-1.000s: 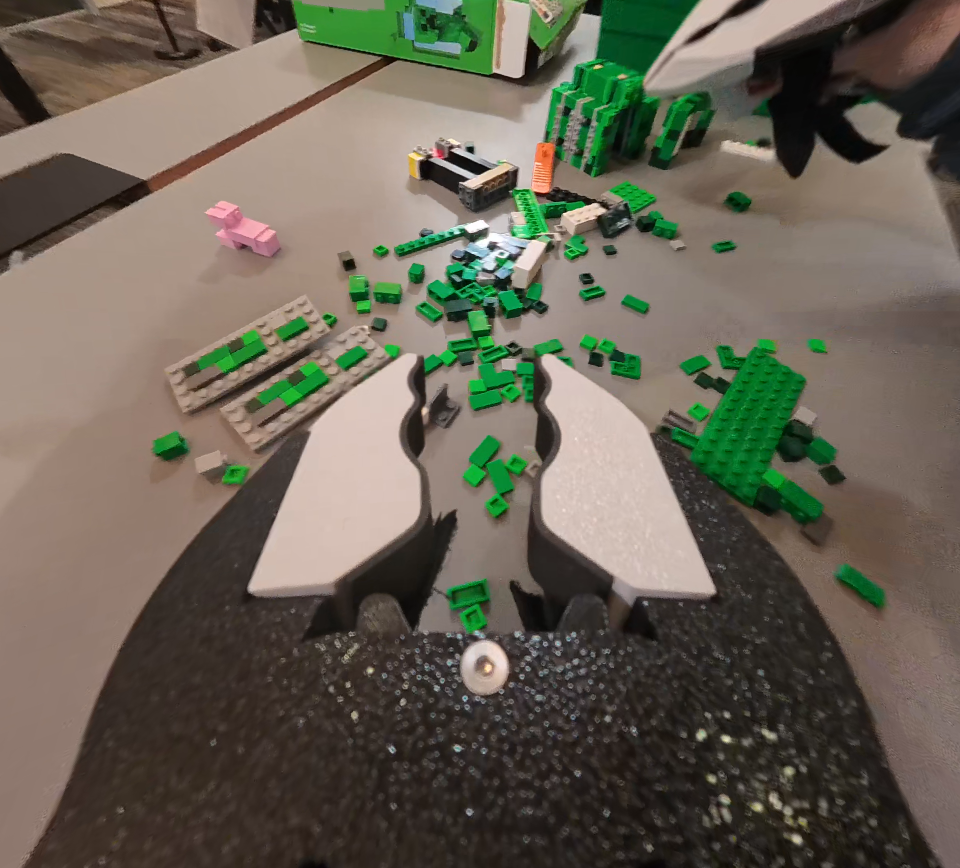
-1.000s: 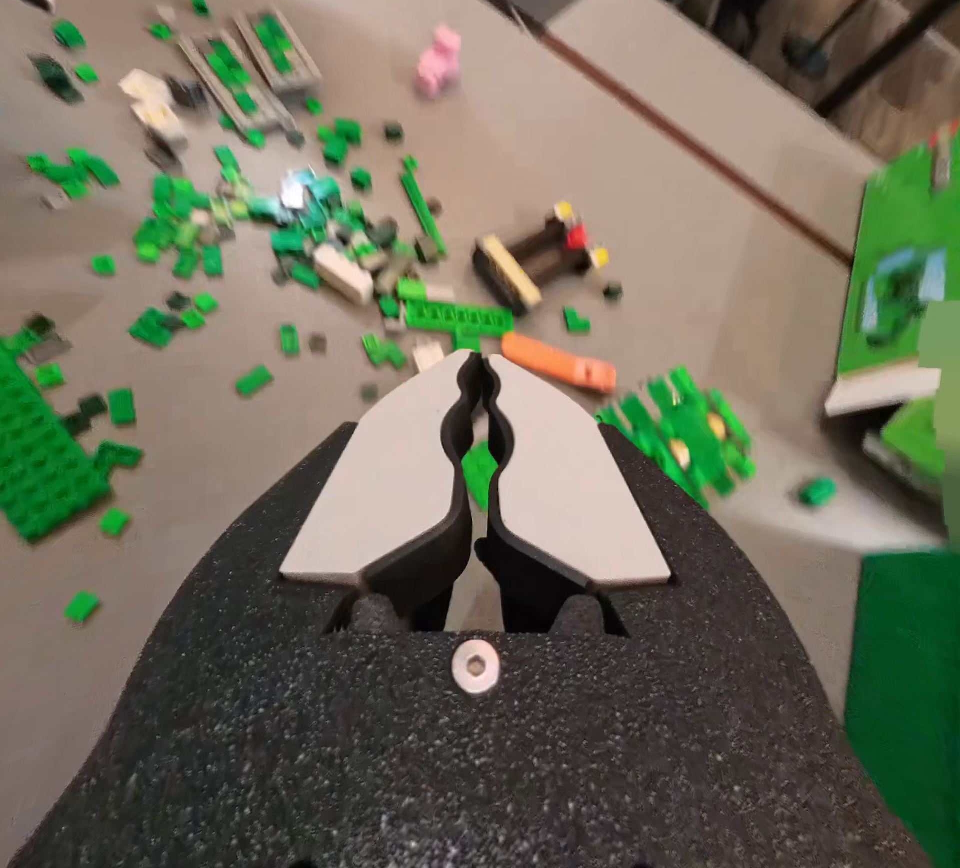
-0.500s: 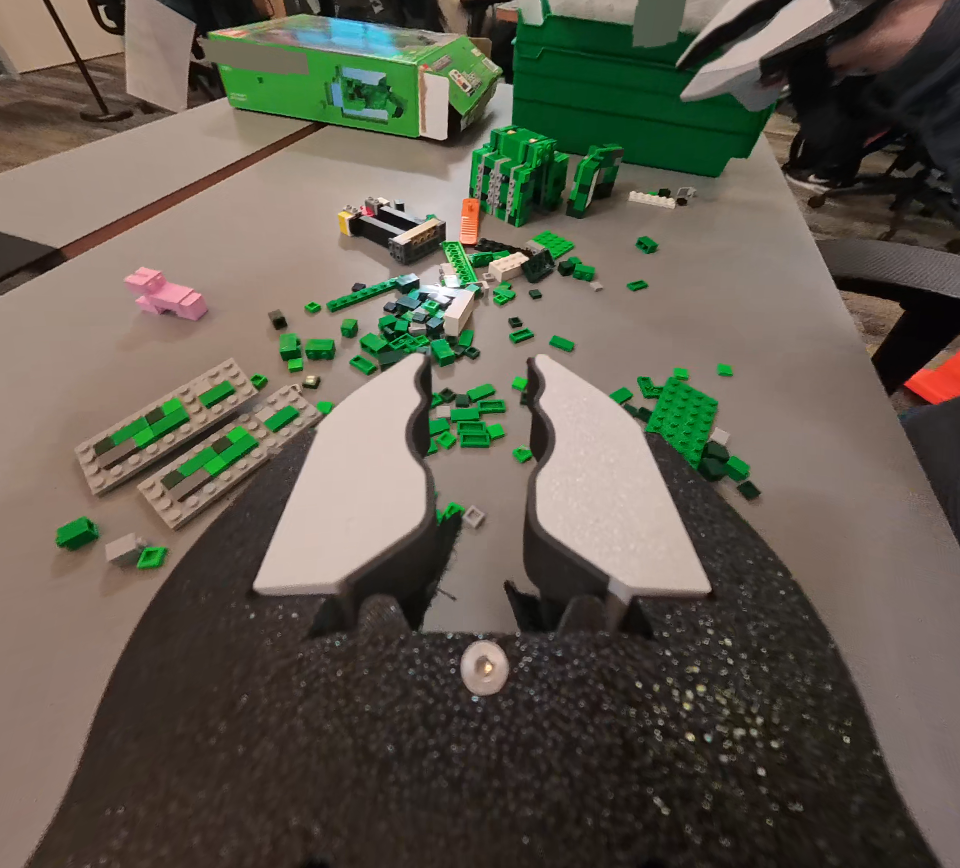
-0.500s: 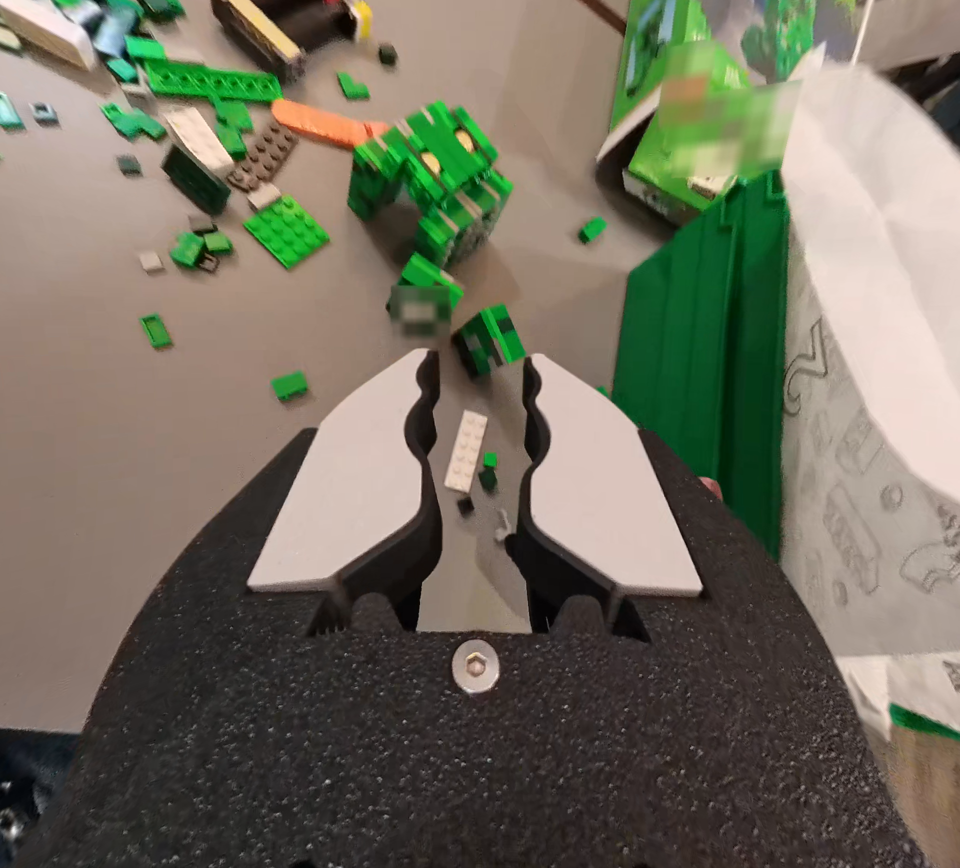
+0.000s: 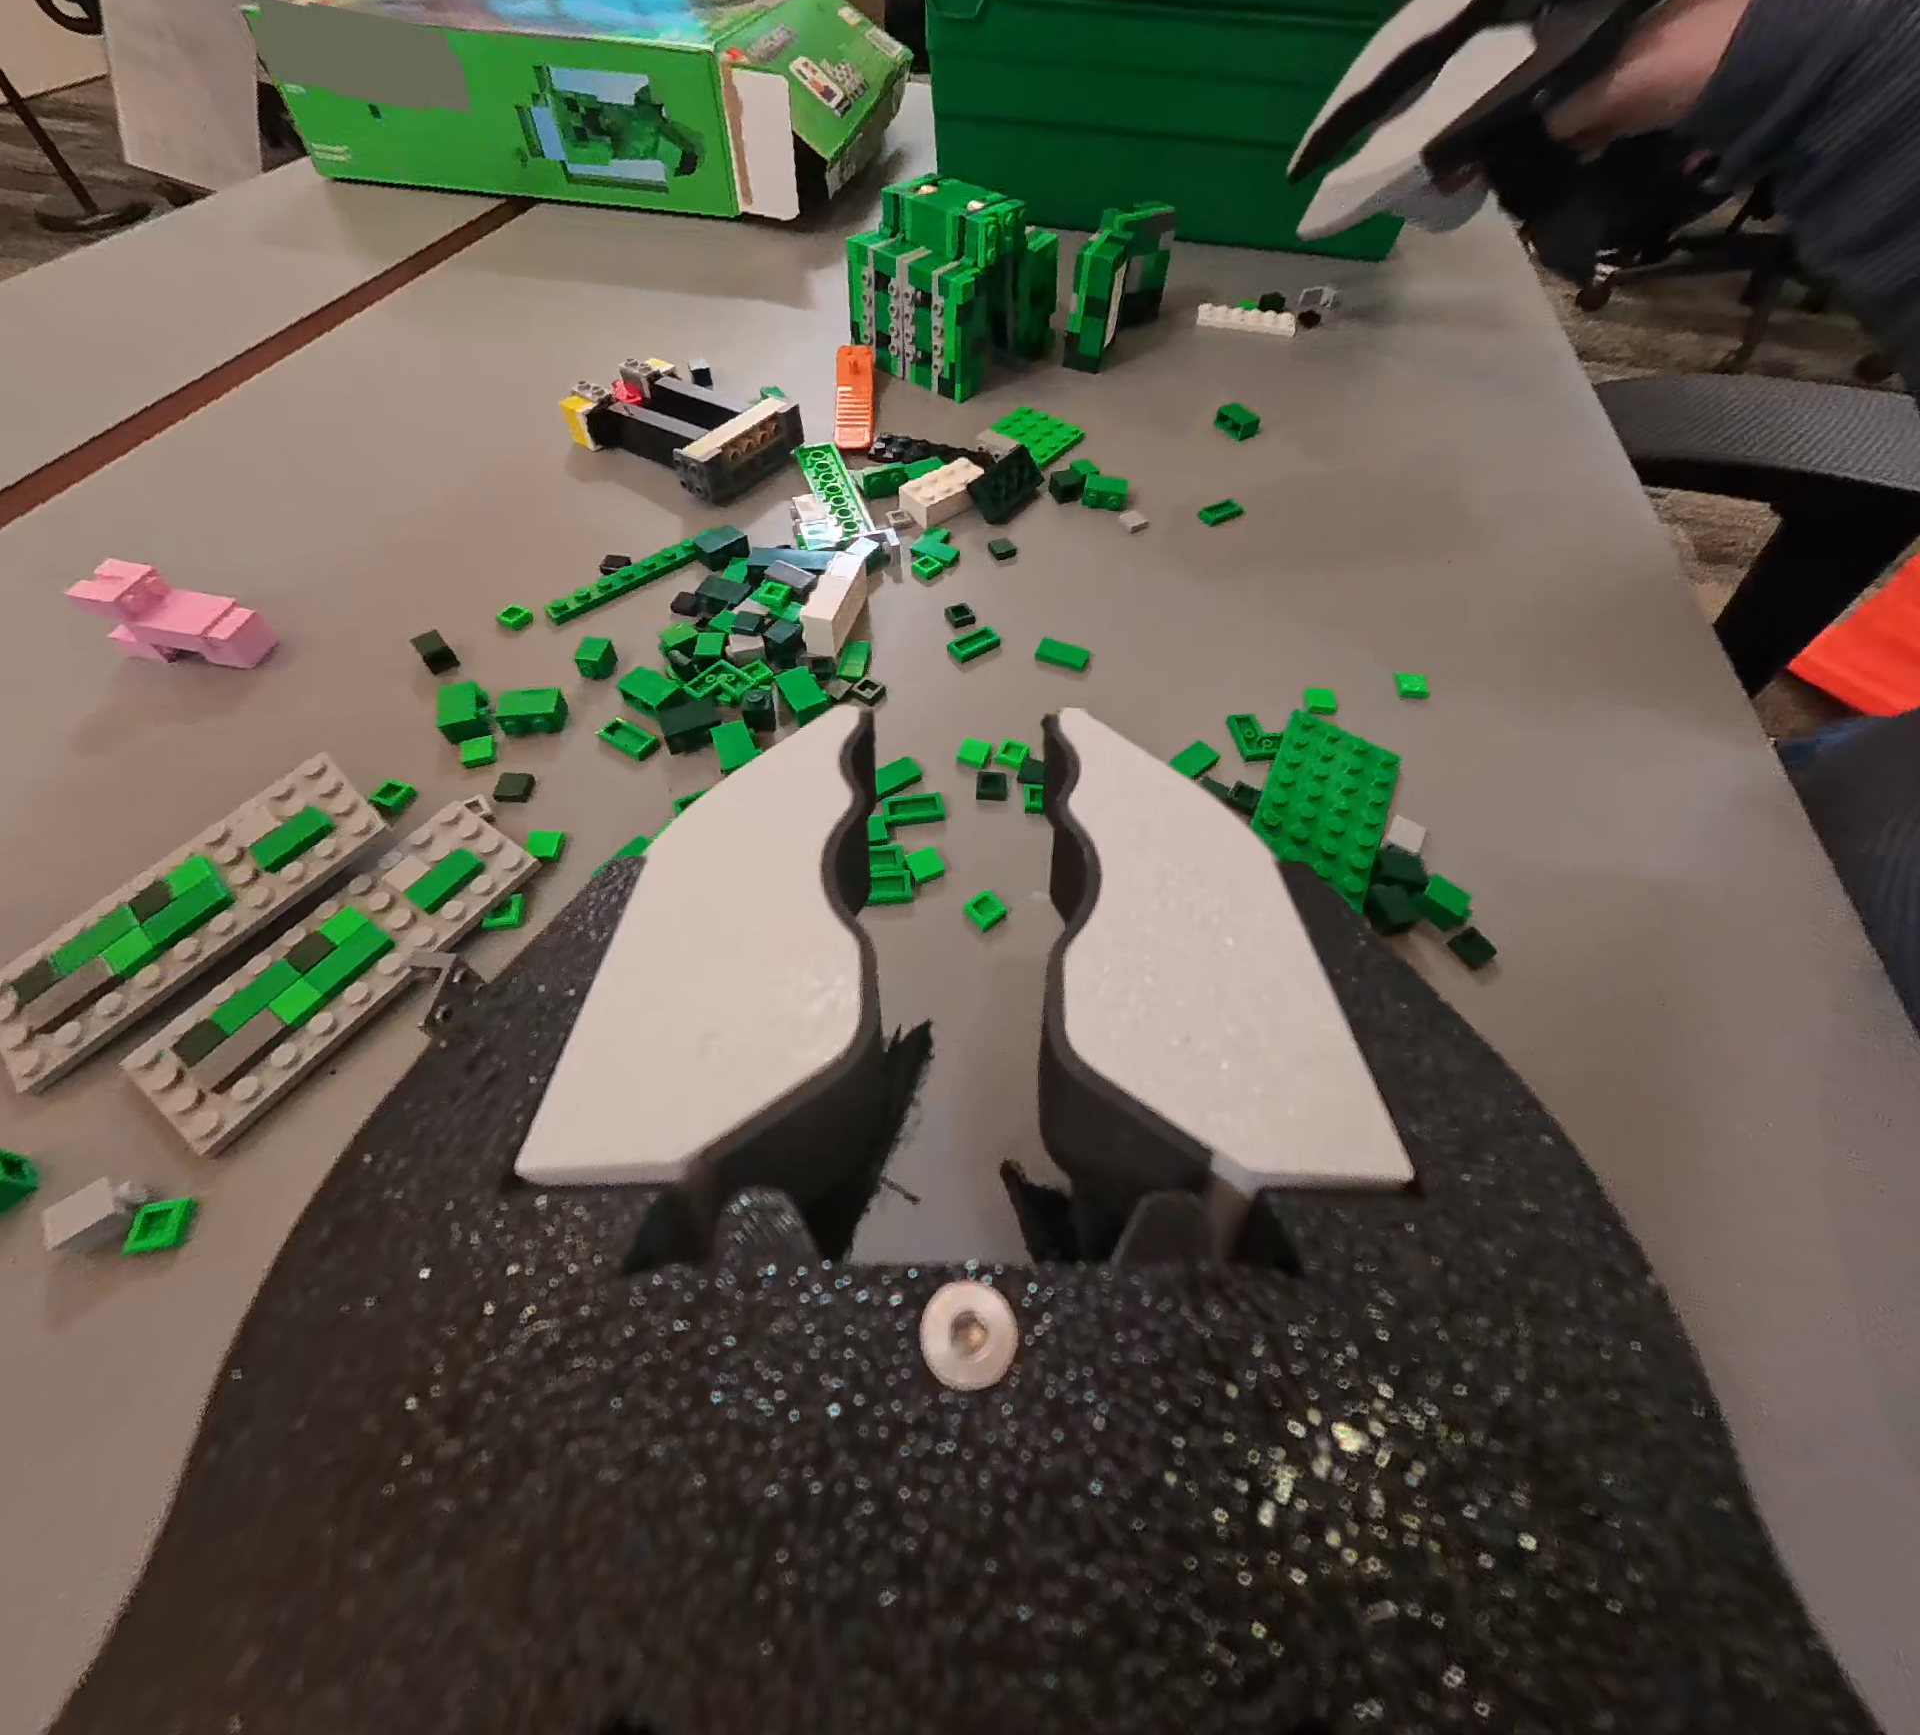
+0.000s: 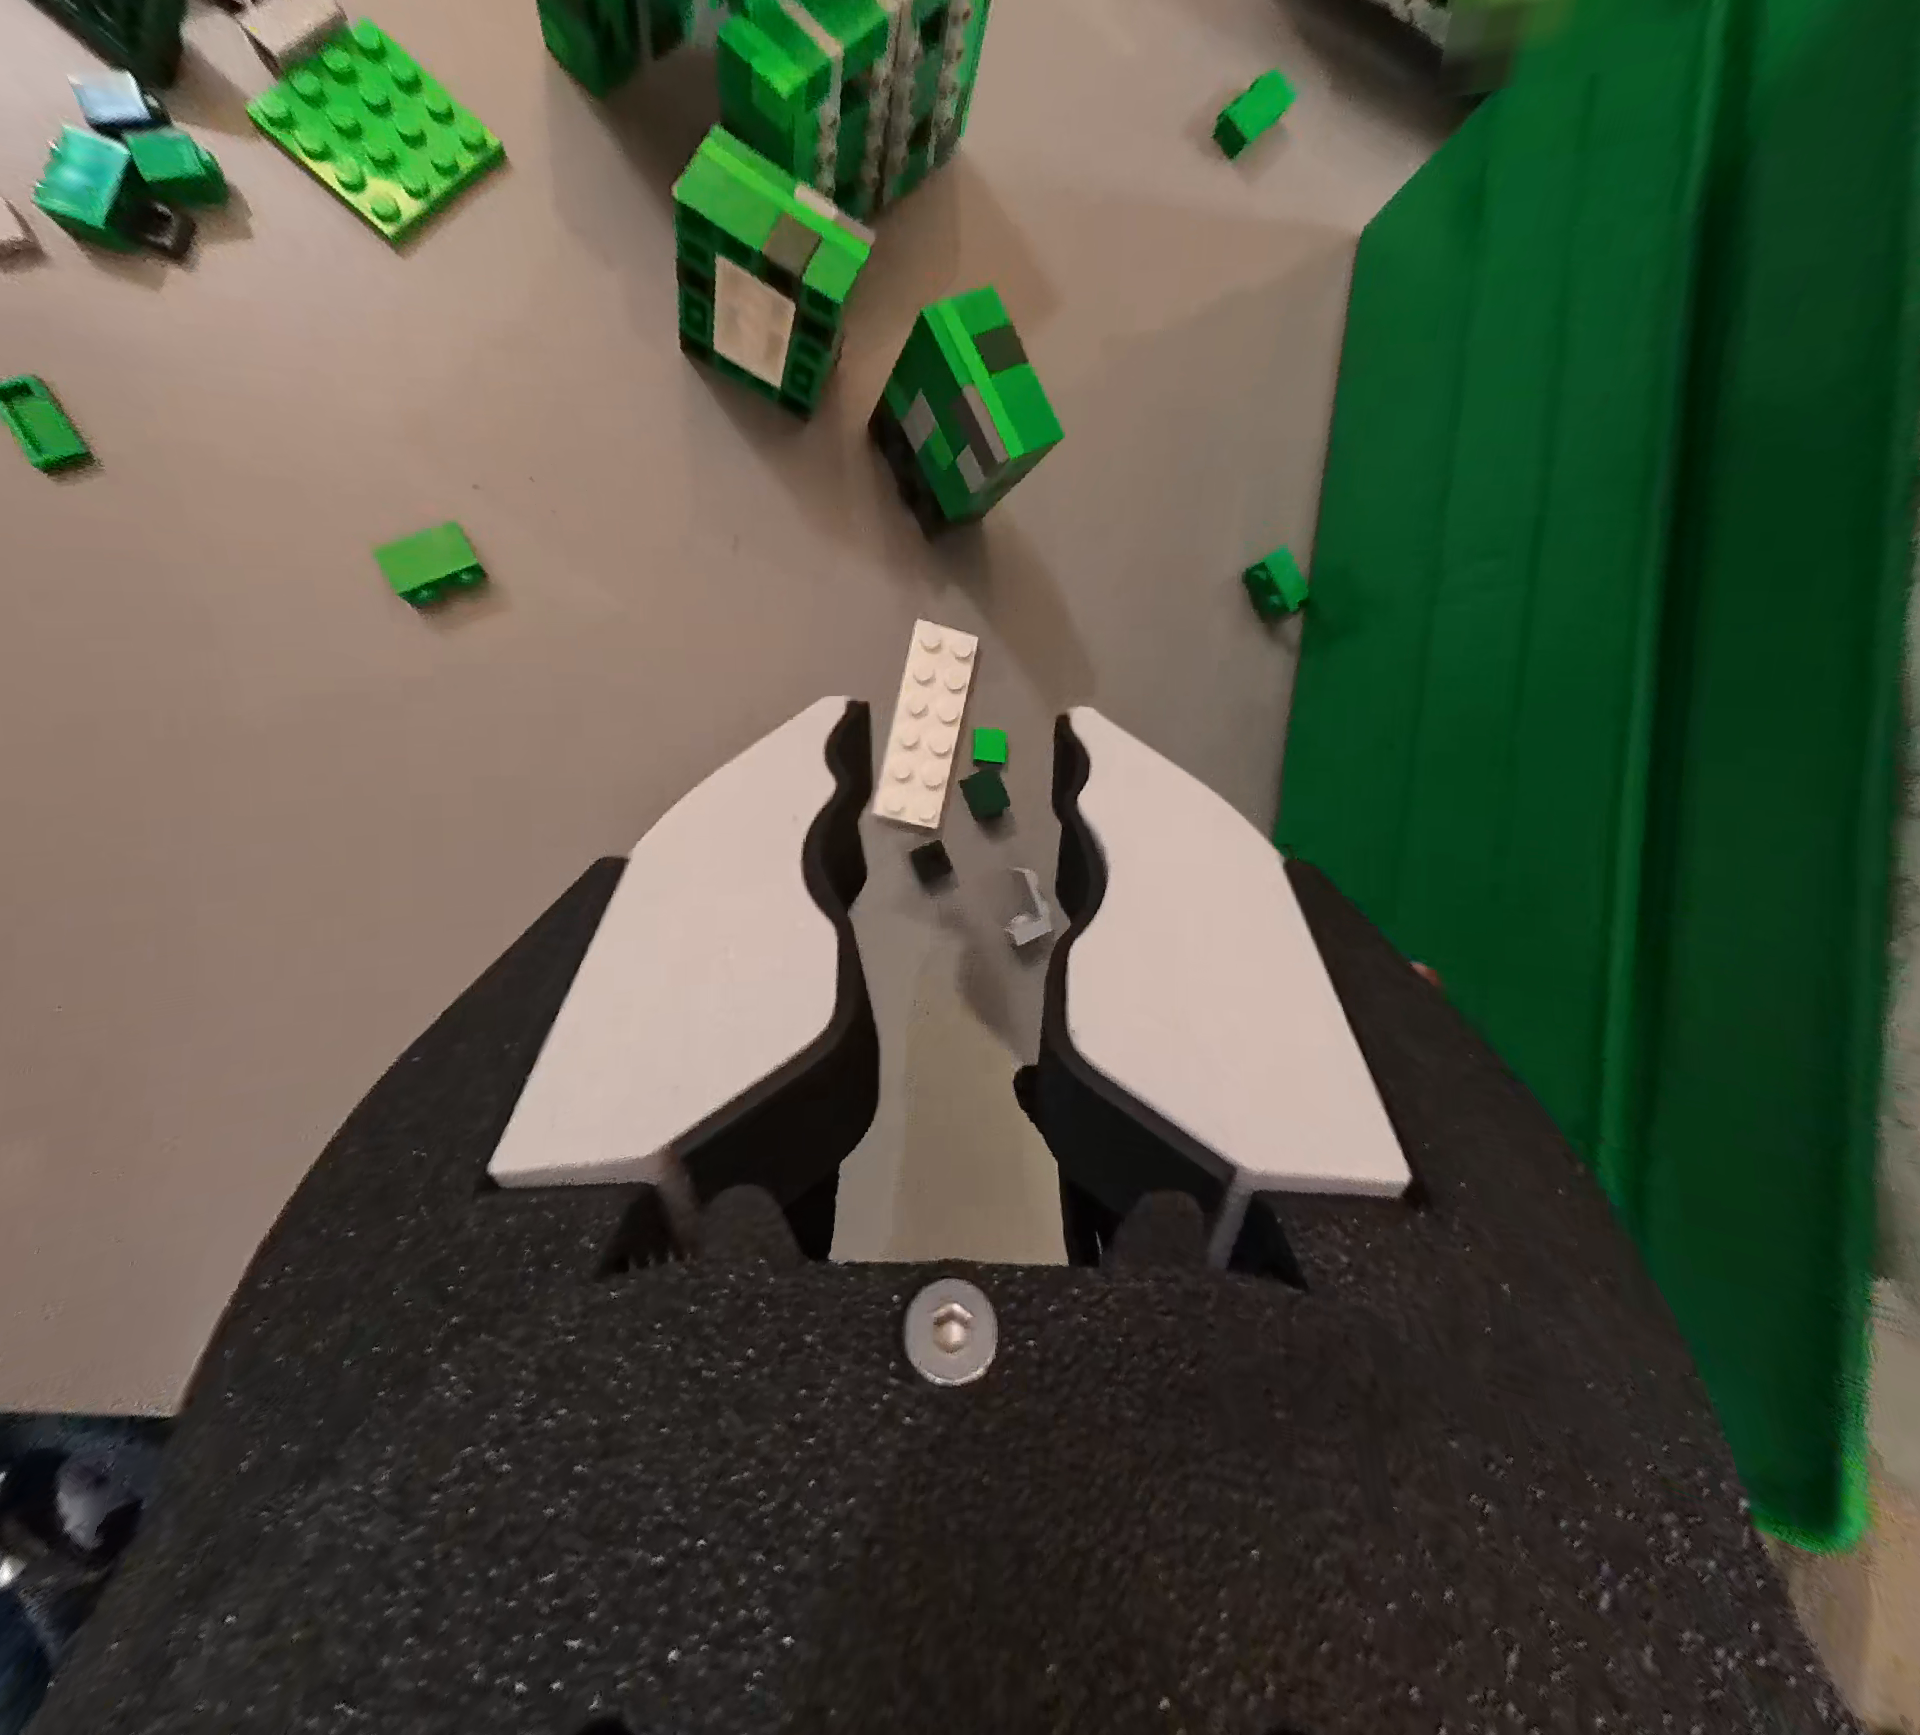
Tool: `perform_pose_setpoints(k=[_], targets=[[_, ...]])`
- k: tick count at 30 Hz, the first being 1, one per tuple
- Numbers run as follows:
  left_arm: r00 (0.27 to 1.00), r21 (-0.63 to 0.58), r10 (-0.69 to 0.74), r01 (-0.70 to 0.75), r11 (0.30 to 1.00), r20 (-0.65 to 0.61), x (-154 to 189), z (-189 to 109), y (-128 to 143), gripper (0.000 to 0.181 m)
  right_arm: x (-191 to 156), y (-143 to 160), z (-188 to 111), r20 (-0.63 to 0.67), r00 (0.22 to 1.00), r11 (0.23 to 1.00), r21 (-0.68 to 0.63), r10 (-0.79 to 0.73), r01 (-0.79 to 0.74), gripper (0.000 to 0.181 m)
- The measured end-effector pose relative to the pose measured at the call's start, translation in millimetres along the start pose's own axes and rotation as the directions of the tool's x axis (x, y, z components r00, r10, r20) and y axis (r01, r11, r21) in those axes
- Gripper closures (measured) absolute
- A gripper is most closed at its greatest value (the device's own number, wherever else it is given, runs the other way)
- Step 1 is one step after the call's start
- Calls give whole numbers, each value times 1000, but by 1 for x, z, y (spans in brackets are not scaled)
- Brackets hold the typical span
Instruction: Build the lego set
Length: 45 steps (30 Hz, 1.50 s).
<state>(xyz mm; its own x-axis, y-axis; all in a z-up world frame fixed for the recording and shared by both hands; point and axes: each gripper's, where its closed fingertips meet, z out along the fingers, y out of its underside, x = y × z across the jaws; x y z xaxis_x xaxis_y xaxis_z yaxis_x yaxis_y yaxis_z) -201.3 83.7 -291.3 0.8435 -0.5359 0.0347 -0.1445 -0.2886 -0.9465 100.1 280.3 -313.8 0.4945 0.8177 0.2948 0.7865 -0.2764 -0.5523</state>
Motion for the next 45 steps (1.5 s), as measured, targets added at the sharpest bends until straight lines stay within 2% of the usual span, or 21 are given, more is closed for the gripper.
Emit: perform_pose_setpoints(k=[2,6,9,12,15,18,22,26,29,32,37,43,45], targets=[[1000,9,-7,7,1000,1,-1,1,-1,151,-3,10,8,26,999,998,-59,28,-26,139],[1000,28,3,-3,1000,30,-5,0,-6,151,-7,15,18,43,999,995,-97,32,-28,139],[997,48,17,-20,999,71,-10,-3,-9,151,-11,6,21,60,998,997,-76,21,-16,139],[991,81,15,-26,996,129,-18,-8,-14,151,-36,-14,23,181,984,999,-34,-6,13,139],[986,104,0,-17,994,166,-24,-11,-17,149,-79,-49,23,327,934,988,86,-146,125,137],[980,93,-6,-13,996,201,-30,-12,-12,147,-125,-87,28,383,866,941,229,-321,248,138],[968,108,-20,-7,994,249,-37,-16,-11,145,-183,-147,32,368,796,838,459,-481,295,140],[951,112,-24,-12,994,307,-47,-20,-8,143,-219,-194,28,292,799,718,656,-525,232,139],[946,119,-37,-2,993,323,-52,-22,-6,142,-231,-195,31,297,809,679,716,-507,163,139],[943,117,-49,11,993,328,-55,-23,-4,141,-236,-190,37,325,815,679,725,-480,111,141],[942,104,-52,19,994,331,-57,-20,1,141,-233,-194,41,306,837,681,725,-454,104,141],[939,125,-72,31,992,335,-59,-20,3,142,-224,-198,36,254,872,643,761,-418,86,145],[933,167,-68,9,986,354,-61,-24,-3,150,-220,-200,32,228,888,616,784,-399,75,146]])
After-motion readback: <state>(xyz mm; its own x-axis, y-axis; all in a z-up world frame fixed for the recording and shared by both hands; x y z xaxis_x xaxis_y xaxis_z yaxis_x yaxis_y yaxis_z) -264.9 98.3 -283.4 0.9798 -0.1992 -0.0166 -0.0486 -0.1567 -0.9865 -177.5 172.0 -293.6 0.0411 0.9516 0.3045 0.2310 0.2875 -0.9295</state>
